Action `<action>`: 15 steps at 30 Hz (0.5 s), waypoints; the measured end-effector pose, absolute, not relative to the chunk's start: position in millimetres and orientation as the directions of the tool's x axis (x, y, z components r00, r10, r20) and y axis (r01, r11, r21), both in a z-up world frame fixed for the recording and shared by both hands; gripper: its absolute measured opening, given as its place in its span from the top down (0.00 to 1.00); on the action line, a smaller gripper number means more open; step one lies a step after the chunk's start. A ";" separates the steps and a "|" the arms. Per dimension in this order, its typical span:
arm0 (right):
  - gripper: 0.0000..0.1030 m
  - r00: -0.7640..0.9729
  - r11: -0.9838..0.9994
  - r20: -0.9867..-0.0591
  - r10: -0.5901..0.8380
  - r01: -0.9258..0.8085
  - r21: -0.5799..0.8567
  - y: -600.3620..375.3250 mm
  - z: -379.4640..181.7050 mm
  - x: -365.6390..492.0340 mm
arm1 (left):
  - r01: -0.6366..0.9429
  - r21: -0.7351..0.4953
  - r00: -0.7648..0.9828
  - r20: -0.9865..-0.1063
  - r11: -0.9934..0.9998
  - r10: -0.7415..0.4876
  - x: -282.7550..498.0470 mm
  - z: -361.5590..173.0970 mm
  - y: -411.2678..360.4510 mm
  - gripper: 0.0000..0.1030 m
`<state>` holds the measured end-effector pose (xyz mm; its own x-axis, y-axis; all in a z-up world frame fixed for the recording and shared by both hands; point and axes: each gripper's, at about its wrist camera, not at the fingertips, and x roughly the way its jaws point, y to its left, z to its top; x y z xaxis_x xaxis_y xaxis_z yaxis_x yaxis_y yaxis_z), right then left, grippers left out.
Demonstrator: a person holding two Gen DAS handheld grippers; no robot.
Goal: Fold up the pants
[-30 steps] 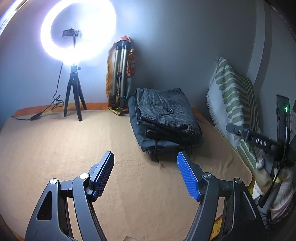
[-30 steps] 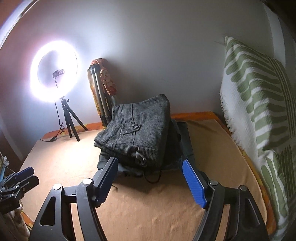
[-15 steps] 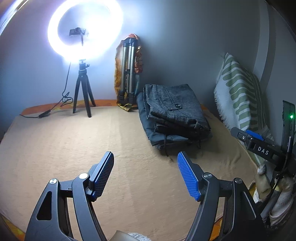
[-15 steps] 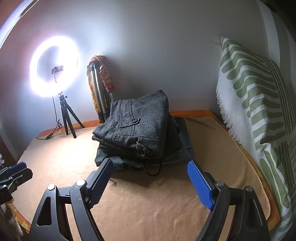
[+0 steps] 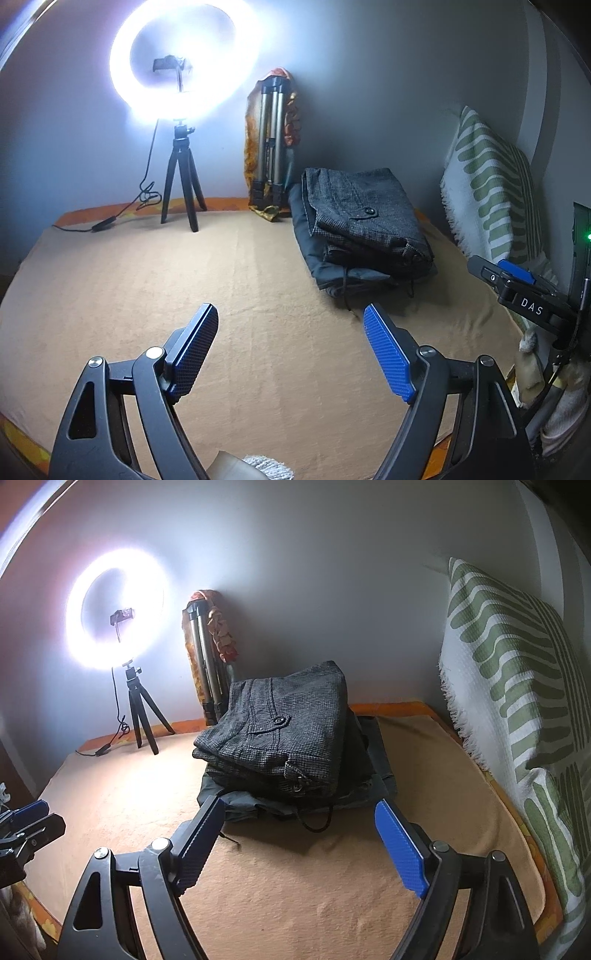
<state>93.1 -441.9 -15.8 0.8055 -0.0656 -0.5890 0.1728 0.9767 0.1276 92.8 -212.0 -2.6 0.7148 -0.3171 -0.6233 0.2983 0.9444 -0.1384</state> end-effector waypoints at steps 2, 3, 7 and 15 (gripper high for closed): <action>0.16 0.806 0.977 -0.589 -0.065 0.173 0.128 -441.9 -16.4 94.1 | 0.294 -0.144 0.717 -0.620 0.945 -0.318 92.2 -1.7 -209.7 0.21; 0.16 0.805 0.976 -0.590 -0.064 0.172 0.130 -441.9 -16.9 94.5 | 0.293 -0.145 0.719 -0.619 0.945 -0.318 92.1 -1.2 -208.9 0.21; 0.14 0.804 0.975 -0.591 -0.061 0.173 0.136 -442.2 -17.9 95.0 | 0.289 -0.143 0.722 -0.617 0.947 -0.314 91.6 0.9 -207.5 0.20; 0.11 0.806 0.976 -0.589 -0.061 0.171 0.133 -440.6 -17.8 95.4 | 0.282 -0.157 0.717 -0.620 0.946 -0.317 92.8 1.0 -206.6 0.19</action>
